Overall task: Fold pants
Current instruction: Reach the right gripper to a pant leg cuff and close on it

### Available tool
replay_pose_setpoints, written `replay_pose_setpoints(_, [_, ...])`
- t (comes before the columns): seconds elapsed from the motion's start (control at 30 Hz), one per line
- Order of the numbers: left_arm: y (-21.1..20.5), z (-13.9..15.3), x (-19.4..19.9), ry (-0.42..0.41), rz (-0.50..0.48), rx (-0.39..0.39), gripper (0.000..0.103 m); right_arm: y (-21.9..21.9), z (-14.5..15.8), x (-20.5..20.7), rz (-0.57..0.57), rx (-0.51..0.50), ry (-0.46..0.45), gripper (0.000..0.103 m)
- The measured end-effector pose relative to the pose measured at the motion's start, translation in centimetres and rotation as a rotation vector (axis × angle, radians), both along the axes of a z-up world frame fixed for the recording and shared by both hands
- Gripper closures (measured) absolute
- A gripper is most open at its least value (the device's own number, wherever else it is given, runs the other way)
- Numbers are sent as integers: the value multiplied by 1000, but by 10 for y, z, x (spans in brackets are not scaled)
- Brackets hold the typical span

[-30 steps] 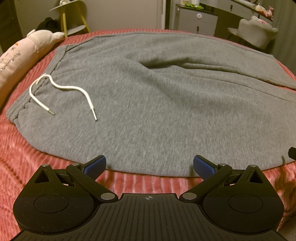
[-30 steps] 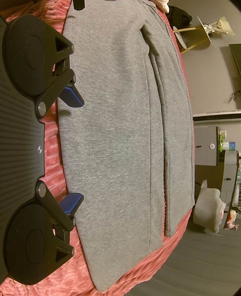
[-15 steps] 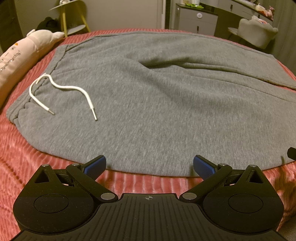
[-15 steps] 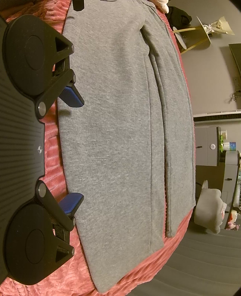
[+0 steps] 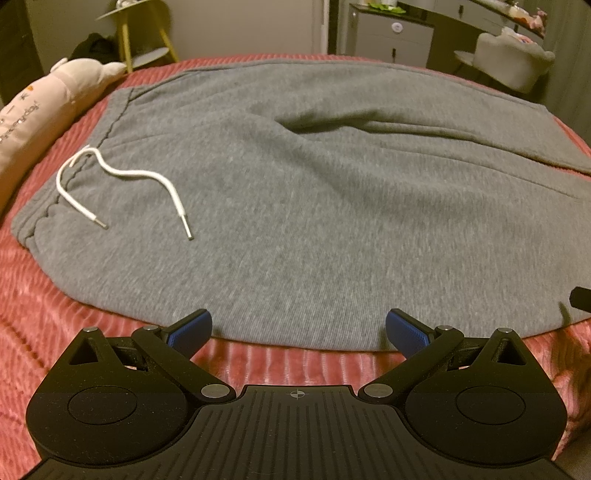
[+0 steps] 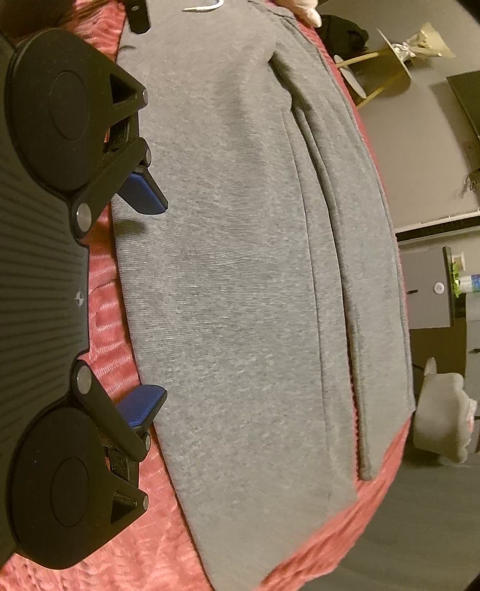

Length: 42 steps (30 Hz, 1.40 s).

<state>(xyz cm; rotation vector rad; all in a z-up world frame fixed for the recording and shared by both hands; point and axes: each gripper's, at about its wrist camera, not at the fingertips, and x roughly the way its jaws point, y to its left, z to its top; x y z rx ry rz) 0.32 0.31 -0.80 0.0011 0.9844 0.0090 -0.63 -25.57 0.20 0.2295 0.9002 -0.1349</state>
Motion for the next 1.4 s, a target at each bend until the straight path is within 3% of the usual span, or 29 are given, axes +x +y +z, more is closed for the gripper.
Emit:
replay_pose_setpoints(0.13, [2, -1, 2, 7, 2, -6, 0, -12, -6, 6, -42, 71, 17, 4])
replay_pose_setpoints(0.27, [5, 2, 9, 4, 18, -24, 0, -25, -2, 10, -80, 118, -41, 4])
replay_pose_setpoints(0.37, [6, 9, 24, -39, 43, -6, 0, -39, -6, 26, -135, 90, -46, 4])
replay_pose_setpoints(0.5, [6, 24, 60, -120, 106, 15, 0, -53, -20, 53, -152, 44, 18, 4])
replay_pose_setpoints(0.63, [17, 34, 101, -212, 211, -19, 0, -67, -32, 71, -158, 62, 60, 4])
replay_pose_setpoints(0.73, [30, 25, 124, -305, 314, -50, 0, -63, -36, 88, -113, 19, 114, 4])
replay_pose_setpoints(0.83, [45, 2, 138, -316, 406, -20, 0, -59, -31, 111, -35, -26, 205, 4])
replay_pose_setpoints(0.87, [50, -4, 138, -322, 429, -7, 0, -64, -24, 123, -14, -12, 232, 4])
replay_pose_setpoints(0.97, [65, -14, 134, -378, 520, 39, 0, -87, 11, 162, -54, 51, 88, 4])
replay_pose_setpoints(1.07, [77, -16, 127, -432, 607, 22, 0, -106, 32, 244, -131, 79, 11, 4])
replay_pose_setpoints(1.13, [83, -25, 128, -426, 611, -1, 0, -114, 35, 297, -187, 90, -16, 15])
replay_pose_setpoints(1.2, [87, -36, 134, -383, 606, -18, 0, -121, 34, 352, -267, 102, -41, 43])
replay_pose_setpoints(1.23, [86, -41, 136, -368, 605, -13, 0, -124, 31, 373, -304, 114, -46, 45])
replay_pose_setpoints(1.27, [84, -43, 137, -367, 598, 5, 0, -127, 27, 394, -348, 132, -49, 45])
replay_pose_setpoints(1.37, [76, -45, 141, -370, 572, 56, 0, -138, 6, 437, -478, 181, -6, 20])
replay_pose_setpoints(1.4, [73, -48, 141, -368, 567, 61, 0, -138, 0, 445, -519, 181, -6, 20])
